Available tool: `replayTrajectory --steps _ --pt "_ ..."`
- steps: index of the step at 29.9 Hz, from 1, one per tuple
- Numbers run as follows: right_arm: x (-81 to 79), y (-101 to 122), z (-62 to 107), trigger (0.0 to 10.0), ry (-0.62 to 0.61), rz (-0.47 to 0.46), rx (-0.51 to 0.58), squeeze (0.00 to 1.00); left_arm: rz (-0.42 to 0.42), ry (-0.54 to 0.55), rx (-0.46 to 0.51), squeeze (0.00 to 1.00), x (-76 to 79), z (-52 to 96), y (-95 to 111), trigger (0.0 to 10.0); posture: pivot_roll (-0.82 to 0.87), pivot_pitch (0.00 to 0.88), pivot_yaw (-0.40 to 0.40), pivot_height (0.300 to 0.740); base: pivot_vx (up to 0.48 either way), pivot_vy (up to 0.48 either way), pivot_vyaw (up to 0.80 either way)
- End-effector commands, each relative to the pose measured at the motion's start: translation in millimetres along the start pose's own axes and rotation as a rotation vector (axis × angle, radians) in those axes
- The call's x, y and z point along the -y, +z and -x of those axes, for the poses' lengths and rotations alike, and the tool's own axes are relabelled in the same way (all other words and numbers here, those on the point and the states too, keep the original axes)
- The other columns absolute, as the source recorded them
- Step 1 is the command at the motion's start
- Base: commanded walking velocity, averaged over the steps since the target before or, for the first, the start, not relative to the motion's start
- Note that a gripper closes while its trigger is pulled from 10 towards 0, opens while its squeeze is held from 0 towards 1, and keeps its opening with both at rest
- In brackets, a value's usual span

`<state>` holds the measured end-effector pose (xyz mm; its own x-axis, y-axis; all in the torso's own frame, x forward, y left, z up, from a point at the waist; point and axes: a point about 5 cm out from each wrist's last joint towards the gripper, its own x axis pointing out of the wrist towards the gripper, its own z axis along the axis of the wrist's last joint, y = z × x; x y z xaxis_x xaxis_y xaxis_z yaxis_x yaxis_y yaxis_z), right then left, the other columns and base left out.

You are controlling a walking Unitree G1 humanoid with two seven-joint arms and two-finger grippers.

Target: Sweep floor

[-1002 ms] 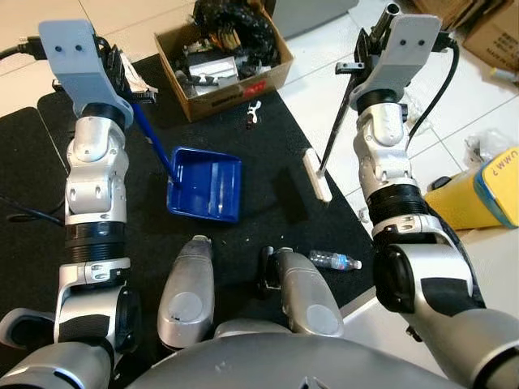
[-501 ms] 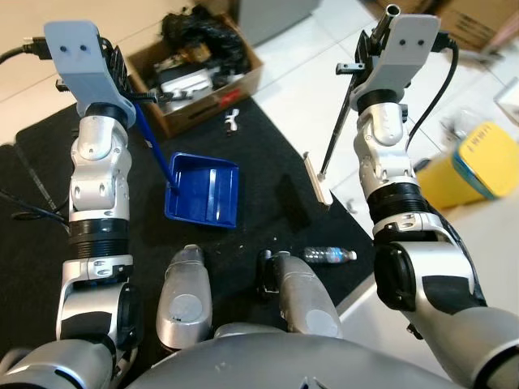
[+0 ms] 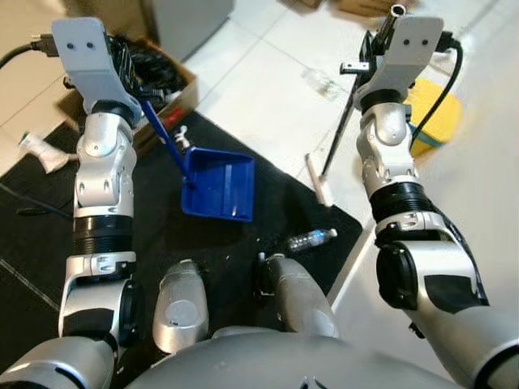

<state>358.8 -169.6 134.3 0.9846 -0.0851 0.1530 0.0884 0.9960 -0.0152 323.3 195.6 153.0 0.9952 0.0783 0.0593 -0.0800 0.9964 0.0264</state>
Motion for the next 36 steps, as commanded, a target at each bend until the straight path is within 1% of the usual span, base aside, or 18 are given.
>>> replayTrajectory --steps 1,23,30,36 --pt "5.3 2.4 -0.6 10.0 -0.014 0.007 0.016 0.0 0.015 -0.007 0.03 0.0 5.9 -2.6 4.7 10.0 0.28 0.004 -0.071 0.74 0.0 0.0 -0.78" --pt "3.6 0.6 0.7 10.0 0.002 0.006 0.009 0.0 -0.007 0.002 0.004 0.0 6.3 -4.7 -1.8 10.0 0.28 0.008 -0.071 0.74 0.0 0.0 -0.78" --pt "3.3 -1.1 1.5 10.0 0.01 -0.002 0.001 0.0 -0.027 0.011 -0.003 0.0 2.9 -6.6 -4.0 10.0 0.27 0.012 -0.069 0.74 0.0 0.0 -0.79" --pt "0.5 -2.8 2.7 10.0 0.033 -0.015 -0.008 0.0 -0.051 0.02 -0.007 0.0 -1.0 -8.2 -4.5 10.0 0.27 0.012 -0.068 0.74 0.0 0.0 0.0"
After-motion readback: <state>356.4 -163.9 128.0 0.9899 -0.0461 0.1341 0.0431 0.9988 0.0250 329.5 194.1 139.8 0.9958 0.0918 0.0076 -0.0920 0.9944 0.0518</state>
